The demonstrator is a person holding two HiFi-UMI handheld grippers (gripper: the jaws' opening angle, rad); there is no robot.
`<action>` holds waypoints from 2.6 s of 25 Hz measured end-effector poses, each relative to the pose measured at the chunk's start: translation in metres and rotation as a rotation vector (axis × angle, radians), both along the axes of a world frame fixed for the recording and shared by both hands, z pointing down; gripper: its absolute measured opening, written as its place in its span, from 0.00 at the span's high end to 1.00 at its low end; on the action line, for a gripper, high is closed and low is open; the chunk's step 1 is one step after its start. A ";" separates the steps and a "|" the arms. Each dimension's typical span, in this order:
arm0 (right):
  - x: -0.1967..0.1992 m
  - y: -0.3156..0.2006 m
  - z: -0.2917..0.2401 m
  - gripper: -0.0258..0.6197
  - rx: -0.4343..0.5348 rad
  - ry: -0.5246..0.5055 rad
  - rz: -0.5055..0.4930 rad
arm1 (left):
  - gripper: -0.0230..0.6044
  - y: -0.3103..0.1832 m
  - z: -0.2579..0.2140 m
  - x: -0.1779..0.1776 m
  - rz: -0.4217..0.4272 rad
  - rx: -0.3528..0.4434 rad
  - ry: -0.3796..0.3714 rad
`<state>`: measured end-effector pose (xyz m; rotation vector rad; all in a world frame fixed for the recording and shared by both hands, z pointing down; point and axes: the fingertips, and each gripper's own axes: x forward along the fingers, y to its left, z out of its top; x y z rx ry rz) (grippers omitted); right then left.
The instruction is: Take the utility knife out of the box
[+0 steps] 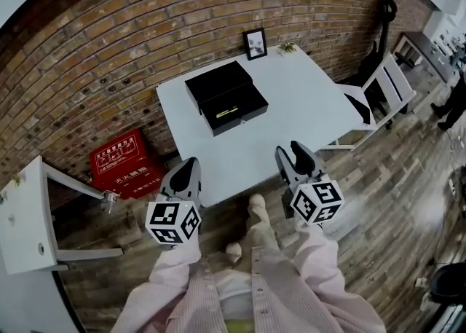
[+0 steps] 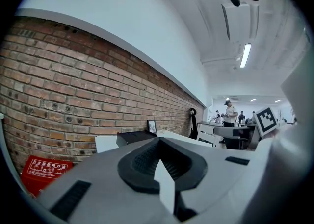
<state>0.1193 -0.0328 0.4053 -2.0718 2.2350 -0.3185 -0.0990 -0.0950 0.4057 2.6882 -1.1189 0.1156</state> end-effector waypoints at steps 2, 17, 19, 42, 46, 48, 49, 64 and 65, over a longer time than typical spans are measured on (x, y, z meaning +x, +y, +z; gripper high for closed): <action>0.003 -0.013 0.003 0.71 -0.002 -0.004 -0.011 | 0.98 -0.011 0.003 0.003 -0.017 -0.006 -0.001; 0.038 -0.148 0.033 0.71 -0.094 0.006 -0.186 | 0.98 -0.104 0.035 0.055 -0.105 -0.123 -0.026; 0.037 -0.165 0.038 0.71 -0.115 0.016 -0.226 | 0.98 -0.114 0.039 0.059 -0.126 -0.143 -0.026; 0.012 -0.282 0.094 0.71 -0.303 0.210 -0.671 | 0.98 -0.184 0.089 0.081 -0.337 -0.297 -0.036; 0.002 -0.290 0.107 0.71 -0.340 0.268 -0.778 | 0.98 -0.192 0.096 0.087 -0.355 -0.314 -0.042; -0.002 -0.292 0.113 0.71 -0.359 0.299 -0.829 | 0.98 -0.196 0.099 0.090 -0.360 -0.320 -0.043; -0.004 -0.293 0.116 0.71 -0.368 0.319 -0.854 | 0.98 -0.198 0.100 0.091 -0.361 -0.323 -0.043; -0.036 -0.283 0.162 0.71 -0.522 0.614 -1.166 | 0.98 -0.209 0.123 0.098 -0.324 -0.405 -0.031; -0.039 -0.283 0.166 0.71 -0.534 0.629 -1.180 | 0.98 -0.210 0.124 0.099 -0.314 -0.410 -0.031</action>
